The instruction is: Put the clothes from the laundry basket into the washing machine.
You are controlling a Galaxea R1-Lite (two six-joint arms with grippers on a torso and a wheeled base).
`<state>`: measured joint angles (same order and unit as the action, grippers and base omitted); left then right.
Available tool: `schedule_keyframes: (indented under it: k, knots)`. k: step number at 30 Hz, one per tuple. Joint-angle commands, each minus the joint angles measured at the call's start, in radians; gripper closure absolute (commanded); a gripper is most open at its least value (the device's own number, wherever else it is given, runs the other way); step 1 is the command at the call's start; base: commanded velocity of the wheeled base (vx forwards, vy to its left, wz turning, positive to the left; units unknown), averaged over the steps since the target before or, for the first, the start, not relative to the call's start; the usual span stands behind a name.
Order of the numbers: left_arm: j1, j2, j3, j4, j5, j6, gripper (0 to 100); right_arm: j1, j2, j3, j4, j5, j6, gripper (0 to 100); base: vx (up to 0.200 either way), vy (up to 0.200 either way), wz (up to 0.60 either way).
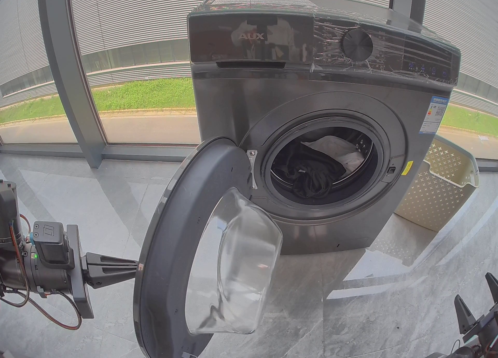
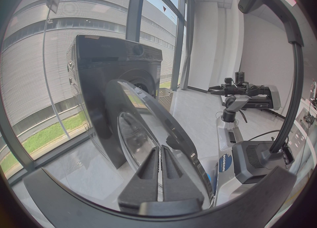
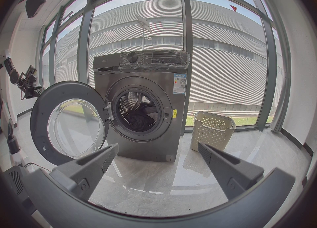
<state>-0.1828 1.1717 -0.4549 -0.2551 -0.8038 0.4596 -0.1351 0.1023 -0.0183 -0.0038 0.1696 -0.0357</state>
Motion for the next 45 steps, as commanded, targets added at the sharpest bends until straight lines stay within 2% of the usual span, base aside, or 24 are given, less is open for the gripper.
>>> schedule_keyframes:
  k: [1, 2, 4, 6, 10, 13, 37, 45]
  knots:
    - [-0.083, -0.001, -0.015, 0.0, 0.029, -0.009, 100, 0.0, 0.0, 0.0, -0.001, 0.001, 0.0, 0, 0.0, 0.0, 0.0]
    - [-0.116, 0.002, -0.013, 0.0, 0.041, -0.032, 100, 0.0, 0.0, 0.0, -0.001, 0.001, 0.0, 0, 0.0, 0.0, 0.0]
    - [-0.146, 0.002, -0.013, -0.001, 0.061, -0.05, 100, 0.0, 0.0, 0.0, -0.001, 0.001, 0.0, 0, 0.0, 0.0, 0.0]
    - [-0.156, 0.003, -0.015, -0.001, 0.074, -0.056, 100, 0.0, 0.0, 0.0, -0.001, 0.001, 0.0, 0, 0.0, 0.0, 0.0]
    - [-0.219, 0.019, -0.028, -0.004, 0.081, -0.056, 100, 0.0, 0.0, 0.0, -0.001, 0.001, 0.002, 0, 0.0, 0.0, 0.0]
    - [-0.241, 0.034, -0.03, -0.006, 0.1, -0.056, 100, 0.0, 0.0, 0.0, -0.001, 0.001, 0.002, 0, 0.0, 0.0, 0.0]
    - [-0.4, 0.144, -0.108, -0.049, 0.104, -0.058, 100, 0.0, 0.0, 0.0, -0.001, 0.001, 0.004, 0, 0.0, 0.0, 0.0]
    - [-0.468, 0.258, -0.18, -0.05, 0.104, -0.058, 100, 0.0, 0.0, 0.0, -0.001, 0.001, 0.002, 0, 0.0, 0.0, 0.0]
